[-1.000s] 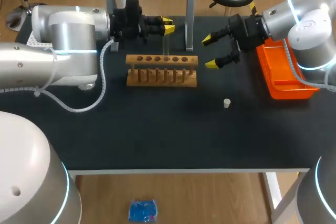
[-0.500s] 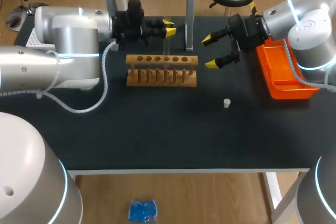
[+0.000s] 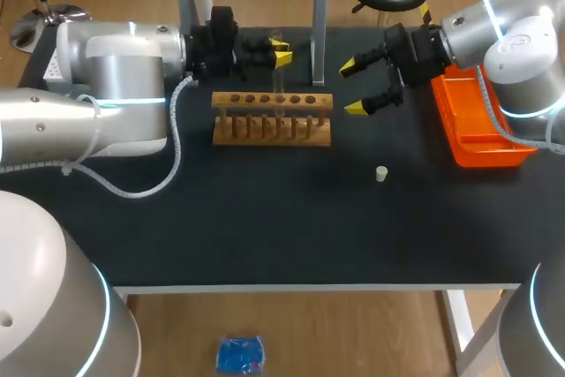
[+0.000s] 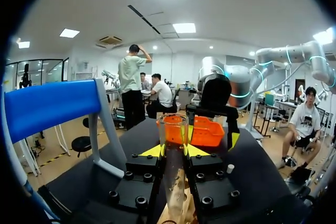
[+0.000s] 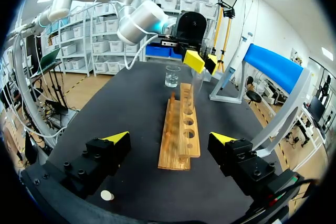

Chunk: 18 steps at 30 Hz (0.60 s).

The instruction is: Invert the test tube, pick up the pipette, mount the tip to pipette, aspirate from beaker and dispense into the tube, eject the tip, return the pipette, and cap with the stopper.

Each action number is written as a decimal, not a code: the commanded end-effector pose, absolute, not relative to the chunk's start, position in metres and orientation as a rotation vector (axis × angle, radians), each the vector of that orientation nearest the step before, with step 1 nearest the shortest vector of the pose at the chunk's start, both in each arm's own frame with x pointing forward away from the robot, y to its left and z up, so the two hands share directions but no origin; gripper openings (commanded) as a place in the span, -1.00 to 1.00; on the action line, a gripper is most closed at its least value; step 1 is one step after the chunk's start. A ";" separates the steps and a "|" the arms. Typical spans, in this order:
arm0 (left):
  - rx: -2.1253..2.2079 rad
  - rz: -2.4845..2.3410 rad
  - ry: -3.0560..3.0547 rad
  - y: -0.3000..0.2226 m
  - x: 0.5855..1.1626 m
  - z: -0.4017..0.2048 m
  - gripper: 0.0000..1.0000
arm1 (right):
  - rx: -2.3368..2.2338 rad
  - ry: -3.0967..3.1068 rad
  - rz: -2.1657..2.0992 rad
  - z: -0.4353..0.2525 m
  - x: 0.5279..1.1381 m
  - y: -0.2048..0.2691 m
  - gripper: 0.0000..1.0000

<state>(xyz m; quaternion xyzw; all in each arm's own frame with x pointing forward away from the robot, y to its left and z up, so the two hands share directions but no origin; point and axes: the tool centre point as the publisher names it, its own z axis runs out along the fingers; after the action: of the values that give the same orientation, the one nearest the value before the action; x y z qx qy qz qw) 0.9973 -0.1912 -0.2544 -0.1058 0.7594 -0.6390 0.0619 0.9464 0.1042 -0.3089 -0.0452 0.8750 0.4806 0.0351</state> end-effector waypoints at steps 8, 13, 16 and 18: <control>-0.349 -1.928 2.293 -0.191 0.994 -0.260 -1.00 | -0.140 2.694 1.473 -0.307 0.946 0.103 1.00; -0.358 -1.925 2.293 -0.190 0.995 -0.261 -1.00 | -0.140 2.694 1.473 -0.307 0.946 0.103 1.00; -0.364 -1.921 2.297 -0.189 0.995 -0.263 -1.00 | -0.140 2.694 1.473 -0.307 0.946 0.103 1.00; -0.369 -1.918 2.297 -0.190 0.995 -0.264 -1.00 | -0.140 2.694 1.473 -0.307 0.946 0.103 1.00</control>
<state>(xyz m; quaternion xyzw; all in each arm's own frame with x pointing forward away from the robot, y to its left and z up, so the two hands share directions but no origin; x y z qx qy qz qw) 0.9955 -0.1881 -0.2637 -0.1197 0.7595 -0.6365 0.0616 0.9464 0.1042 -0.3089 -0.0452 0.8750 0.4806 0.0351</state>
